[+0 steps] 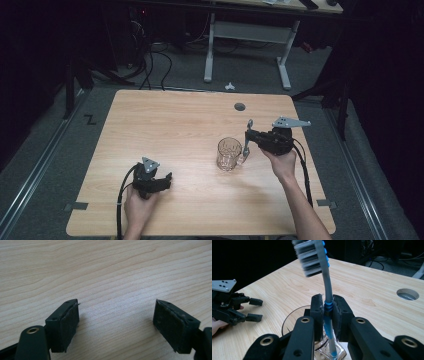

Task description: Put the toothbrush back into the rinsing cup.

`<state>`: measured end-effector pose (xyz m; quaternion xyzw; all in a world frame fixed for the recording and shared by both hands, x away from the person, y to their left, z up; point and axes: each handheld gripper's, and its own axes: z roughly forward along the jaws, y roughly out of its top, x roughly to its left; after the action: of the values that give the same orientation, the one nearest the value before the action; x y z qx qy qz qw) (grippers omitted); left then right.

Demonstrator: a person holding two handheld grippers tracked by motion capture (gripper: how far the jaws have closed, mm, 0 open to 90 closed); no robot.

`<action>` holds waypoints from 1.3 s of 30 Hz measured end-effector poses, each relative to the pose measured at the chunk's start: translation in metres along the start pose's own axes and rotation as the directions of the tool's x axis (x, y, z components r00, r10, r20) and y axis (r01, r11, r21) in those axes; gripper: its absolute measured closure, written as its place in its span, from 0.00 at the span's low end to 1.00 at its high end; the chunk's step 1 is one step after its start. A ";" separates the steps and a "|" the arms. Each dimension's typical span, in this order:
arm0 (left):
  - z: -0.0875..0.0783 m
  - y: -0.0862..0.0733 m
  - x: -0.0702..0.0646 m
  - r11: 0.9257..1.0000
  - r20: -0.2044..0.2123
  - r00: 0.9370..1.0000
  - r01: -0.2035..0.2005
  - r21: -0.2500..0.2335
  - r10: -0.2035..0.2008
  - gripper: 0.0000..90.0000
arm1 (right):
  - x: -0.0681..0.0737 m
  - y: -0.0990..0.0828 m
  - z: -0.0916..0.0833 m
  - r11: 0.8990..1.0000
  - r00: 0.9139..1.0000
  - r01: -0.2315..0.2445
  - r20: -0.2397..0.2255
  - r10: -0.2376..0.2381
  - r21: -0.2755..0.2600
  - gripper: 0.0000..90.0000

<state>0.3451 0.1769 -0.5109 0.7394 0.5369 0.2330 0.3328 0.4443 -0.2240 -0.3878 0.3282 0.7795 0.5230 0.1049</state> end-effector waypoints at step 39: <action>0.000 0.000 0.000 1.000 0.000 1.000 0.000 0.000 0.000 0.24 | -0.003 -0.018 0.012 0.997 1.000 -0.017 0.015 0.016 0.070 0.89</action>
<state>0.3451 0.1769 -0.5109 0.7393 0.5370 0.2330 0.3328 0.4453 -0.2209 -0.4095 0.3418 0.7938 0.4940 0.0945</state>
